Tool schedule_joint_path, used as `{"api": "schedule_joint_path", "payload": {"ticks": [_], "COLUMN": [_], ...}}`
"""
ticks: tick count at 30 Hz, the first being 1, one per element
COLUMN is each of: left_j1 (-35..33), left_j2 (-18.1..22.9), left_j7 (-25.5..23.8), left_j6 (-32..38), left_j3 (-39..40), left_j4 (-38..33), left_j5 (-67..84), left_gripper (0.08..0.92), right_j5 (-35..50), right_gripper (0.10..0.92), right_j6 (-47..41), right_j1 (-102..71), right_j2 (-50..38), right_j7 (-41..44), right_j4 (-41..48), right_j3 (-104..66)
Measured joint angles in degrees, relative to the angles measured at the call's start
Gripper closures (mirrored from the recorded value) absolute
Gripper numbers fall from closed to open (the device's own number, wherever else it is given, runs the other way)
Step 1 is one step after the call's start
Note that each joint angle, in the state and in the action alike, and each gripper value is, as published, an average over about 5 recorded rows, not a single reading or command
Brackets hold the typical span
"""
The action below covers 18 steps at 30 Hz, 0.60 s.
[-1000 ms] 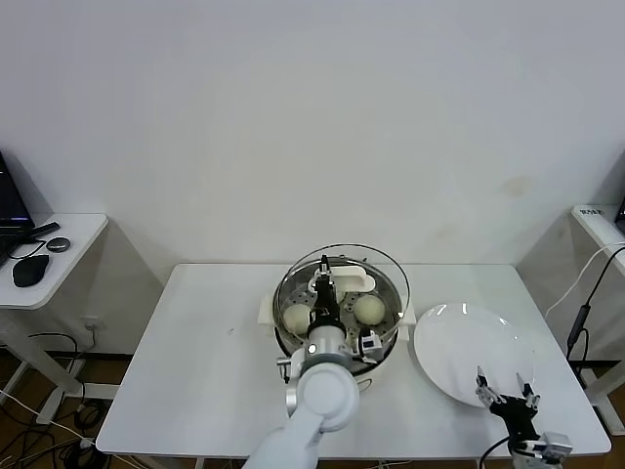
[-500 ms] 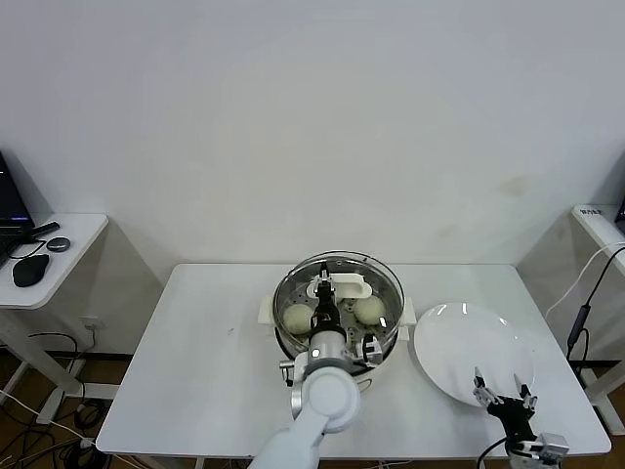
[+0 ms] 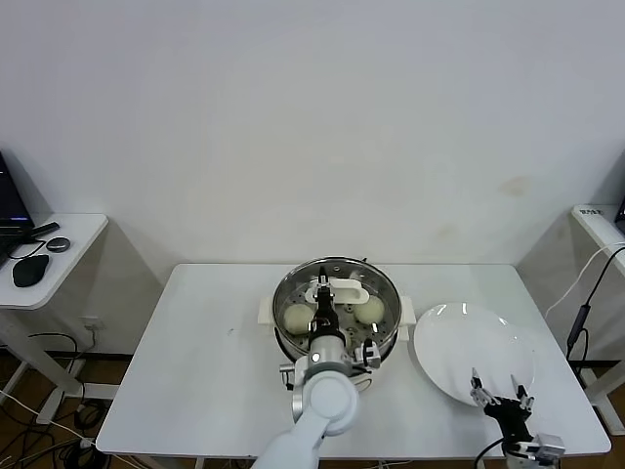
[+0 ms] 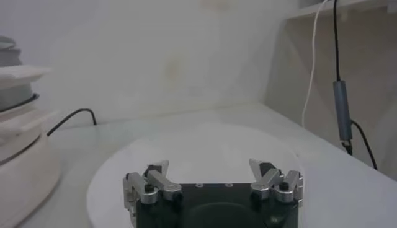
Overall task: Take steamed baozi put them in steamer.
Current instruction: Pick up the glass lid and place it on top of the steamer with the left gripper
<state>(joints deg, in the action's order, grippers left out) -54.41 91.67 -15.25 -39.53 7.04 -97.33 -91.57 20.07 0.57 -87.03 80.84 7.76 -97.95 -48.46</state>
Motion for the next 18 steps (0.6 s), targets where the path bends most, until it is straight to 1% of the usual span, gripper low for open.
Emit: {"api": "schedule_joint_path", "payload": {"ticks": [12, 15, 18], "left_j1": [-0.5, -0.9, -1.57], "left_j2": [-0.02, -0.11, -0.25], "left_j7": [1.25, 2.01, 3.1], "left_j6": [0.03, 0.08, 0.36], "left_j3": [0.05, 0.2, 0.26], "left_j4": [0.8, 0.64, 0.02], "left_j5": [-0.07, 0.5, 1.68], "left_gripper": [0.824, 0.797, 0.724], "right_j5": [-0.12, -0.11, -0.1], "right_gripper": [0.203, 0.203, 0.203], "right_j6": [0.23, 0.21, 0.16], "right_j1": [-0.24, -0.21, -0.16], "right_j2": [0.02, 0.1, 0.26], "right_j7": [0.0, -0.09, -0.23], "right_j4": [-0.05, -0.12, -0.15], "right_j3": [-0.02, 0.08, 0.31]}}
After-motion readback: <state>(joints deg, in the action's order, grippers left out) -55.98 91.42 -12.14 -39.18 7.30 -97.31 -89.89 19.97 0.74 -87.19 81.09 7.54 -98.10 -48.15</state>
